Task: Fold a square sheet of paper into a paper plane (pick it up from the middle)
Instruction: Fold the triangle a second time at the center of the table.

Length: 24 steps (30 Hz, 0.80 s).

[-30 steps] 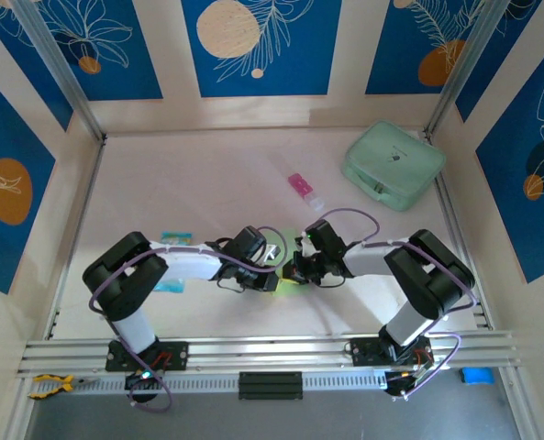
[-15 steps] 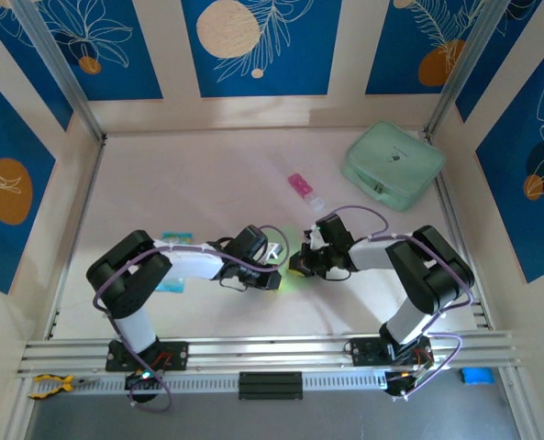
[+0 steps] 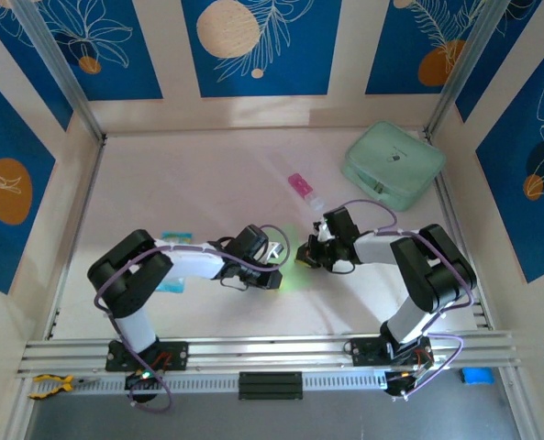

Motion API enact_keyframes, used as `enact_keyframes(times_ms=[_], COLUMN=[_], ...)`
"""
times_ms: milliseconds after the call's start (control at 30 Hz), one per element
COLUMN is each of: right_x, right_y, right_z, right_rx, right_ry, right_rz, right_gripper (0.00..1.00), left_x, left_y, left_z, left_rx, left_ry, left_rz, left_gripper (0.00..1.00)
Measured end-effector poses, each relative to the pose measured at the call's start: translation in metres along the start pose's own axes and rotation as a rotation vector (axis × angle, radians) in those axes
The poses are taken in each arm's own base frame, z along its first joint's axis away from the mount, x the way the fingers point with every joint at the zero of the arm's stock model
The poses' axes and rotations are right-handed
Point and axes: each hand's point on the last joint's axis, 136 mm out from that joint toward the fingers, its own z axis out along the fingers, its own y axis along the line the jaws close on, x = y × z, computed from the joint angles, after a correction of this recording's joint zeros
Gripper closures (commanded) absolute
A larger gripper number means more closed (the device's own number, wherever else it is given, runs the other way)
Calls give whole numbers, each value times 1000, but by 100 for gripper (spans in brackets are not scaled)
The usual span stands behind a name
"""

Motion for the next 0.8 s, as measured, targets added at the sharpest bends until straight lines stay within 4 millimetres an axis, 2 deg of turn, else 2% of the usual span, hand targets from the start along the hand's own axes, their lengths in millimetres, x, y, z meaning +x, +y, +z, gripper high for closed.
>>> enact_keyframes(times_ms=[133,300,400,500,667,800], right_x=[-7,-27,-32,-31,-15,-11], right_y=[-2,-9,-2,14,26,14], right_z=[-3,-18,-27,-31,-19,-3], right_rx=[24,85,72,21,-25,-1], right_ry=[-31,-139,-177,-179,-103,-52], right_rz=[0,-1,-24,-73,-120,-96], right_gripper=[100,100,99,99,100,100], left_x=[-1,-1,-1,0,-1,-1], left_y=[0,0,0,0,0,-1], left_z=[0,0,0,0,0,0], left_rx=[1,1,1,0,1,-1], left_ry=[-2,-2,-2,-1,-2,0], left_rz=[1,1,1,1,1,0], left_gripper=[100,100,100,100,100,100])
